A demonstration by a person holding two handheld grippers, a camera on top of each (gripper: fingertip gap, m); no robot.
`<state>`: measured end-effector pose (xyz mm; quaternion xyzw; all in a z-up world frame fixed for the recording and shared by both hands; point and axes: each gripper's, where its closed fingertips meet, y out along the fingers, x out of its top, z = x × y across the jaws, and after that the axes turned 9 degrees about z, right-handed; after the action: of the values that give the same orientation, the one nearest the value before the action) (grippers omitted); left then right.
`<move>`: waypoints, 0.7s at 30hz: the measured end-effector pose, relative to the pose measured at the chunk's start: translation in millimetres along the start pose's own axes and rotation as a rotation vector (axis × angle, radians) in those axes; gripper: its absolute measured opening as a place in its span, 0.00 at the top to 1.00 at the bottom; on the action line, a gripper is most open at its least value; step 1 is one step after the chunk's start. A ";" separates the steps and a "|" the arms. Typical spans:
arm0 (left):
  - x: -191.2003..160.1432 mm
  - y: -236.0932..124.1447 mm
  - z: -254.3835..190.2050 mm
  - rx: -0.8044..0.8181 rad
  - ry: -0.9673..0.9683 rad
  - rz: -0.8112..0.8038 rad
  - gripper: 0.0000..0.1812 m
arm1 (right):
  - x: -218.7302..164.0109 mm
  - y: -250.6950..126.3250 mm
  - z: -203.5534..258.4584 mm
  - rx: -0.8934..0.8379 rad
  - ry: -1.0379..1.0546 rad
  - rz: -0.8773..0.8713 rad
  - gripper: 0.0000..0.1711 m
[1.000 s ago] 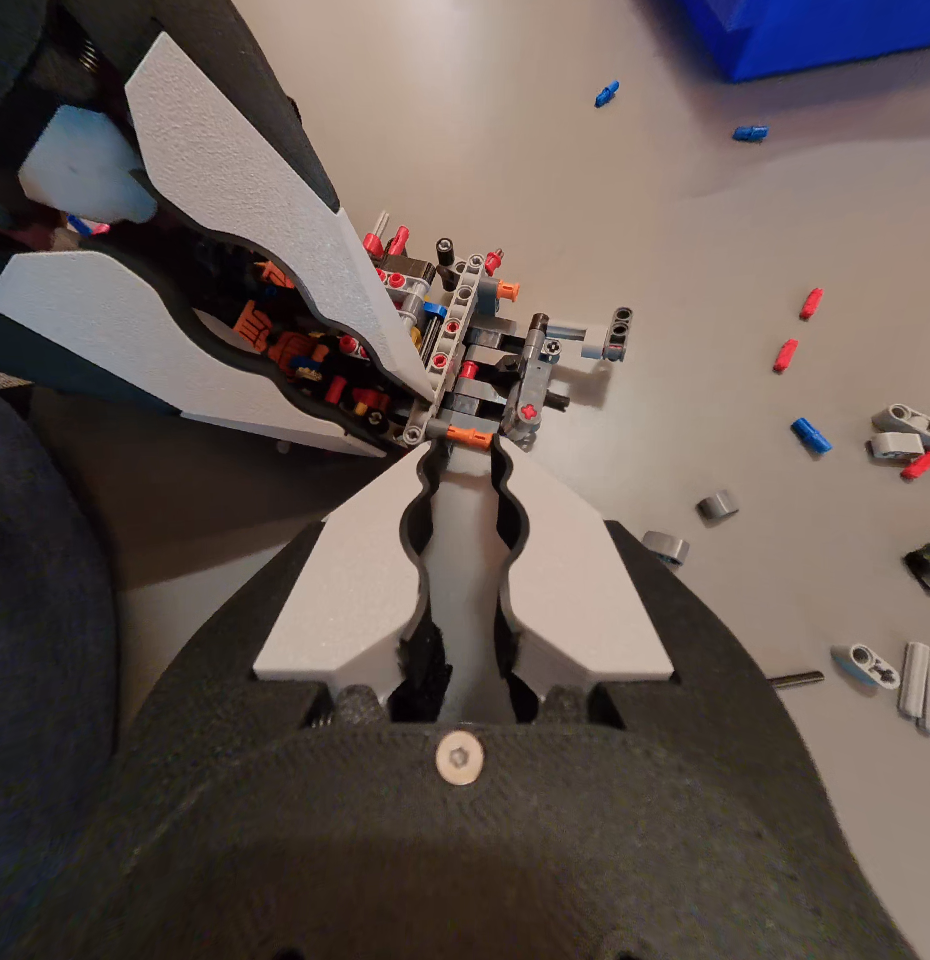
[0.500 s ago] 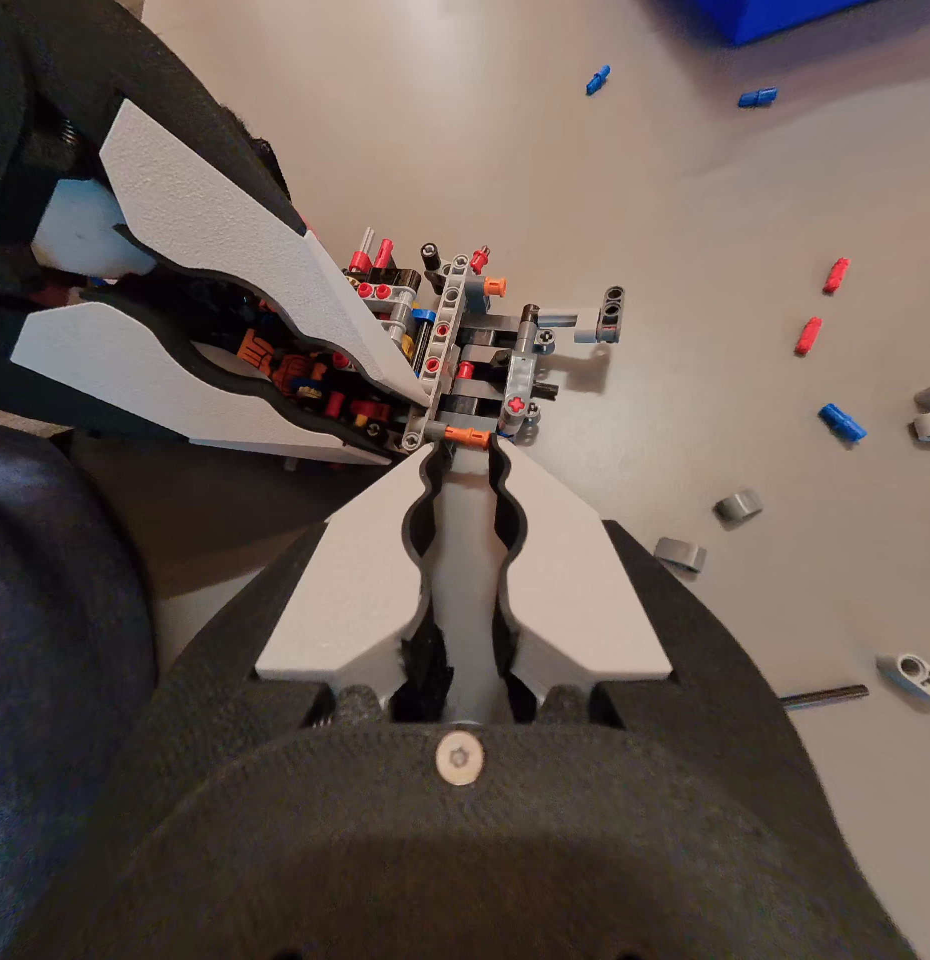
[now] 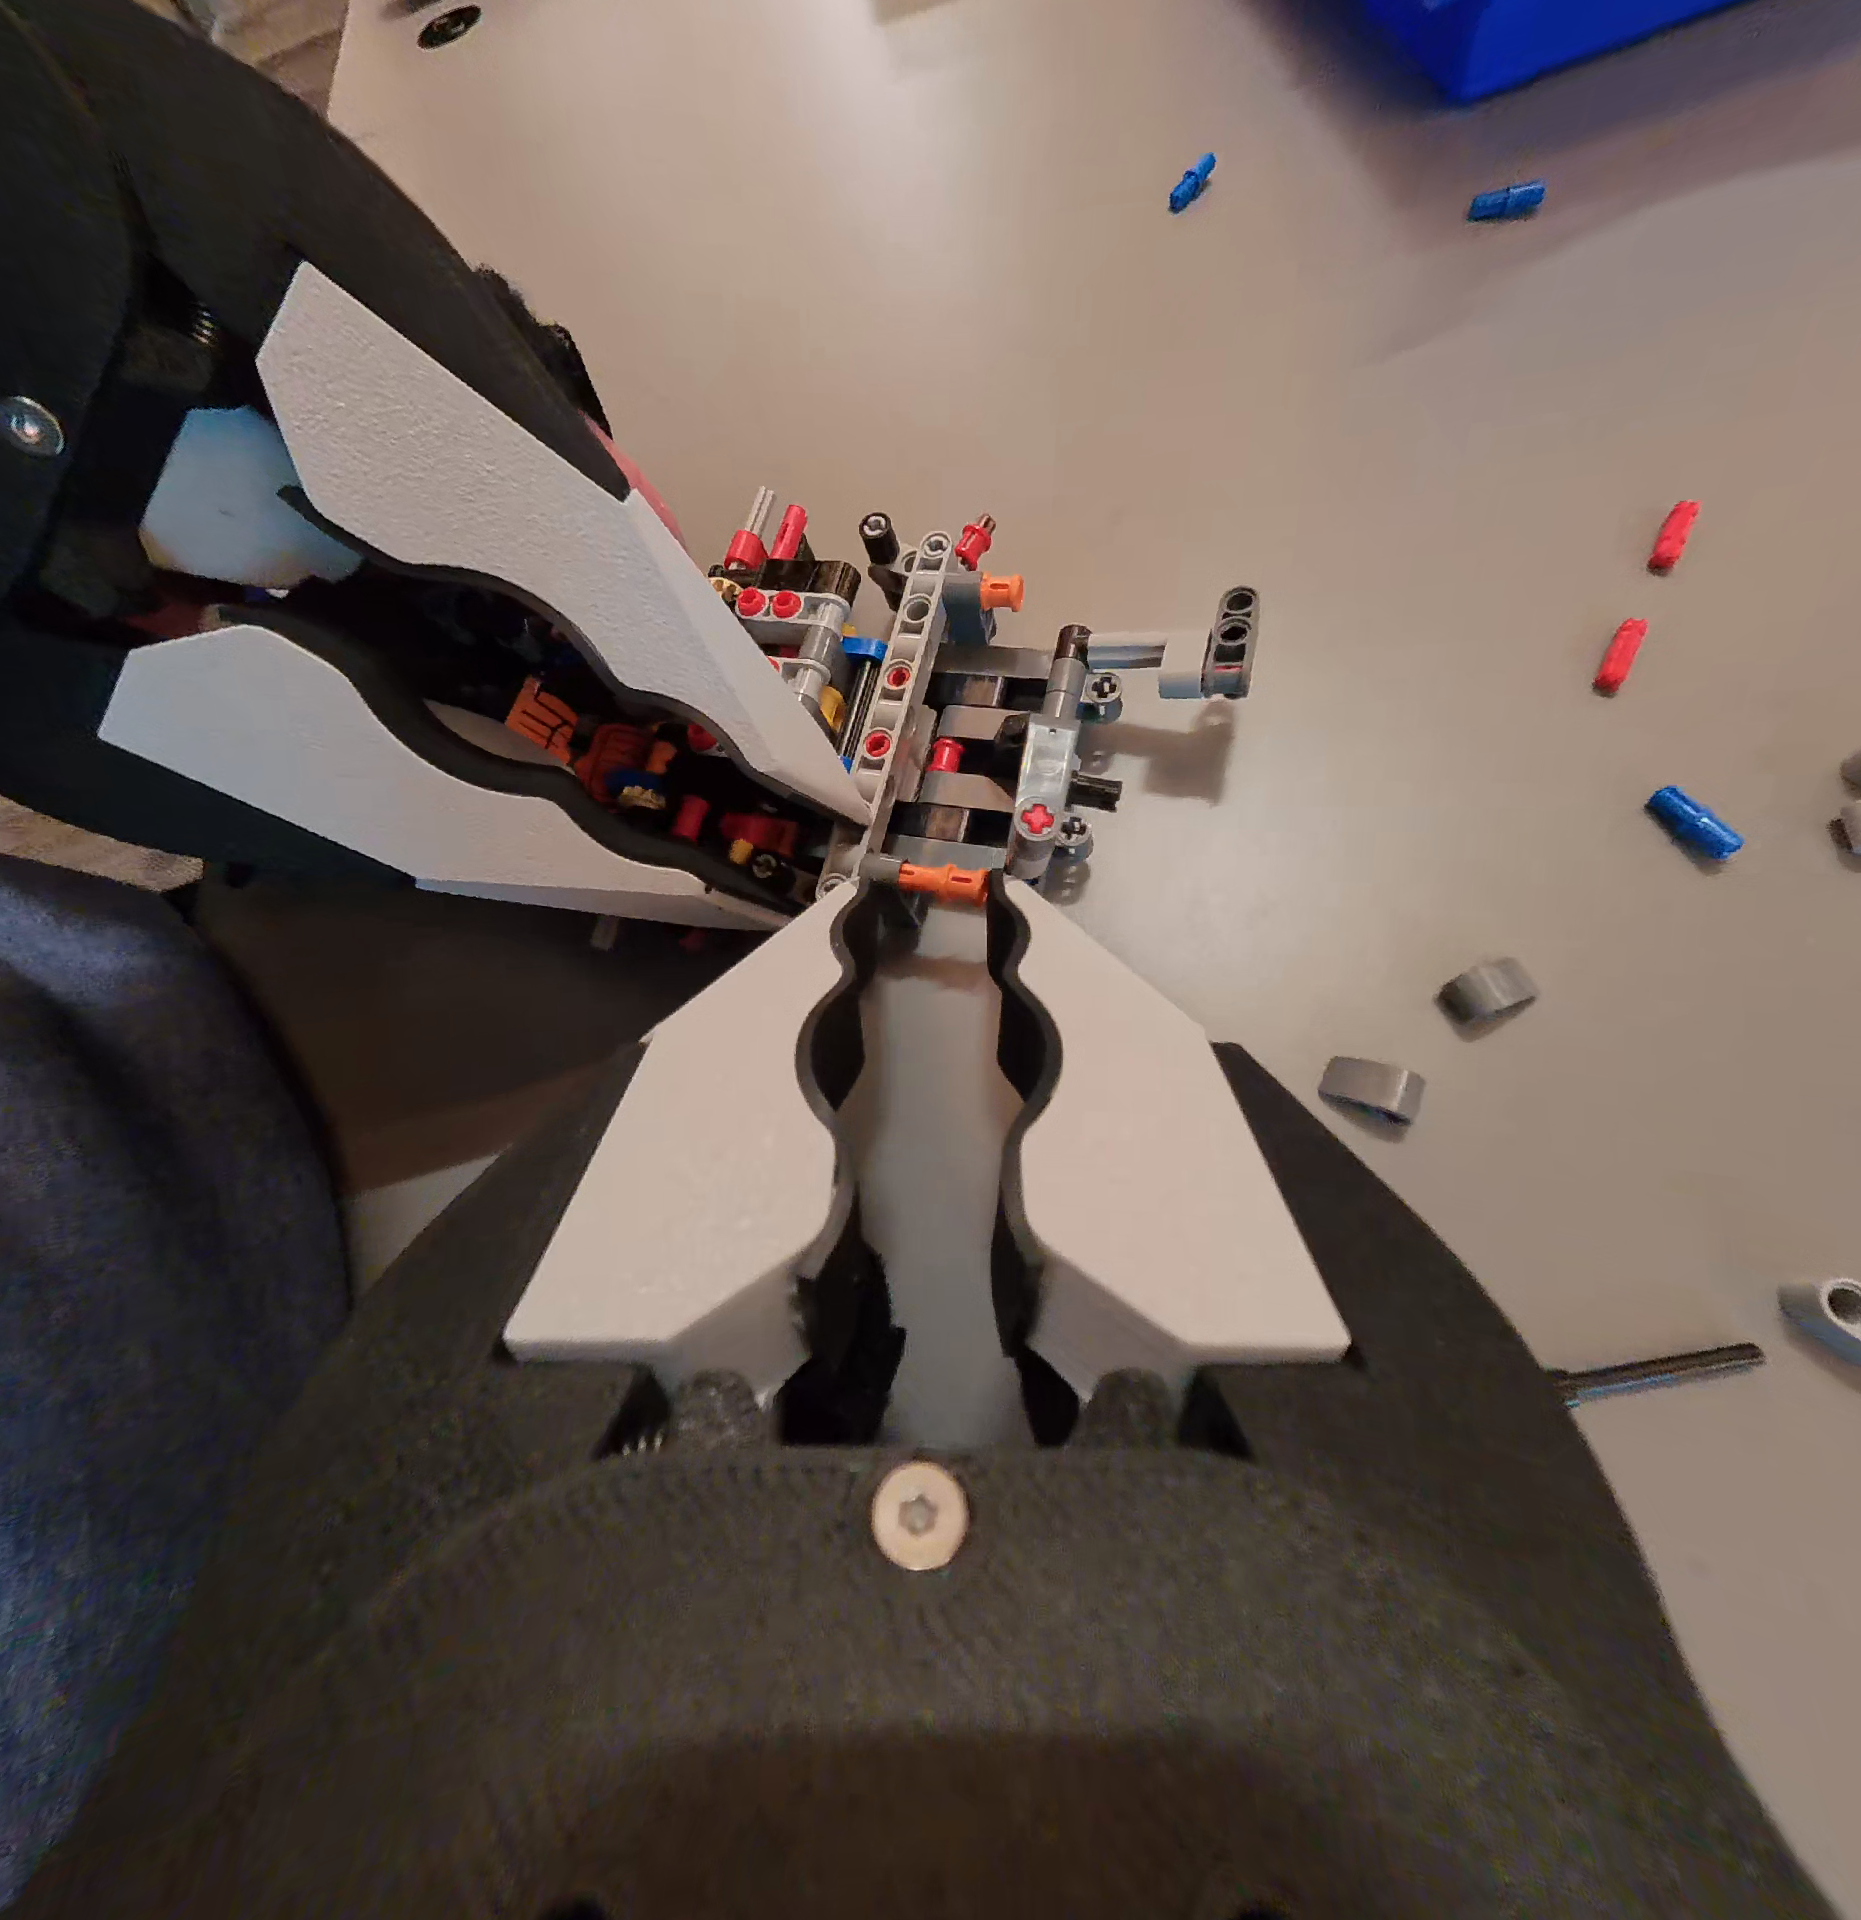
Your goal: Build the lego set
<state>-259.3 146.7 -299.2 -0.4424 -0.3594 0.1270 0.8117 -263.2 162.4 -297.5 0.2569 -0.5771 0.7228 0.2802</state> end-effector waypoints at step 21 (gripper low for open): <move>-2.1 0.6 3.9 0.038 -0.001 -0.002 0.91 | 4.8 3.0 -1.5 0.008 0.011 -0.002 0.91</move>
<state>-263.4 148.5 -299.3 -0.4265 -0.3579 0.1335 0.8199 -268.8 163.9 -296.6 0.2548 -0.5723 0.7263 0.2831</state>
